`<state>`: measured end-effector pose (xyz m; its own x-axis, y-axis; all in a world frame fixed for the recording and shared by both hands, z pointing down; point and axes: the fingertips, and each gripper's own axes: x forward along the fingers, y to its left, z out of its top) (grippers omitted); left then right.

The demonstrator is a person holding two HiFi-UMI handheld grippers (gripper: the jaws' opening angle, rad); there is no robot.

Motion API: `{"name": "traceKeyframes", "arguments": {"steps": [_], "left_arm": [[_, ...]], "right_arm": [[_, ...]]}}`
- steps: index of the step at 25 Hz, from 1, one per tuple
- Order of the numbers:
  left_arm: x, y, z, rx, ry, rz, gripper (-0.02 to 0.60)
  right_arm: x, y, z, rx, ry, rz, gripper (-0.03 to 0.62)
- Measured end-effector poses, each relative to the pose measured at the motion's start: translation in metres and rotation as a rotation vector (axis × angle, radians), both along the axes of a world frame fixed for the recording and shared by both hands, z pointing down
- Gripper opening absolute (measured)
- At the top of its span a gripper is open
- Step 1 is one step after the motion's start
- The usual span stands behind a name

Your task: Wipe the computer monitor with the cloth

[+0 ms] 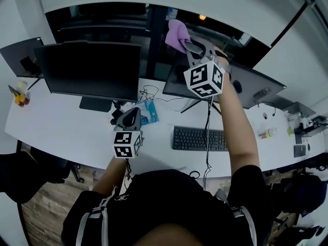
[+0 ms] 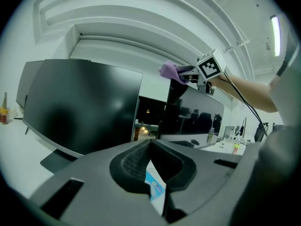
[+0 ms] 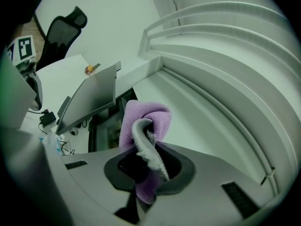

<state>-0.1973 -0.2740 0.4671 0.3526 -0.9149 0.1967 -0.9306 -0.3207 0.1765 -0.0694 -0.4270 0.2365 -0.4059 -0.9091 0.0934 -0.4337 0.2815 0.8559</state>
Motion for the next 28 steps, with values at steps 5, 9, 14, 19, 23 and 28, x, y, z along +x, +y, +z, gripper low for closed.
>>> {"name": "traceKeyframes", "arguments": {"steps": [5, 9, 14, 19, 23, 28], "left_arm": [[-0.008, -0.003, 0.003, -0.006, 0.004, 0.017, 0.012], [-0.010, -0.003, 0.006, -0.013, 0.000, 0.042, 0.012], [-0.013, -0.006, 0.011, -0.019, -0.001, 0.053, 0.012], [-0.002, -0.005, 0.011, -0.025, -0.001, 0.069, 0.014], [0.011, -0.004, 0.008, -0.018, -0.015, 0.075, 0.014], [0.038, -0.005, 0.004, -0.012, -0.014, 0.062, 0.014]], "right_arm": [[0.011, -0.006, 0.003, -0.092, -0.070, 0.032, 0.057], [0.023, -0.008, 0.004, -0.113, -0.045, 0.065, 0.055], [0.036, -0.009, 0.004, -0.092, -0.024, 0.096, 0.055], [0.055, -0.008, 0.004, -0.065, -0.008, 0.123, 0.055], [0.075, -0.007, 0.004, -0.057, -0.022, 0.131, 0.055], [0.103, -0.006, 0.004, -0.053, -0.041, 0.120, 0.055]]}}
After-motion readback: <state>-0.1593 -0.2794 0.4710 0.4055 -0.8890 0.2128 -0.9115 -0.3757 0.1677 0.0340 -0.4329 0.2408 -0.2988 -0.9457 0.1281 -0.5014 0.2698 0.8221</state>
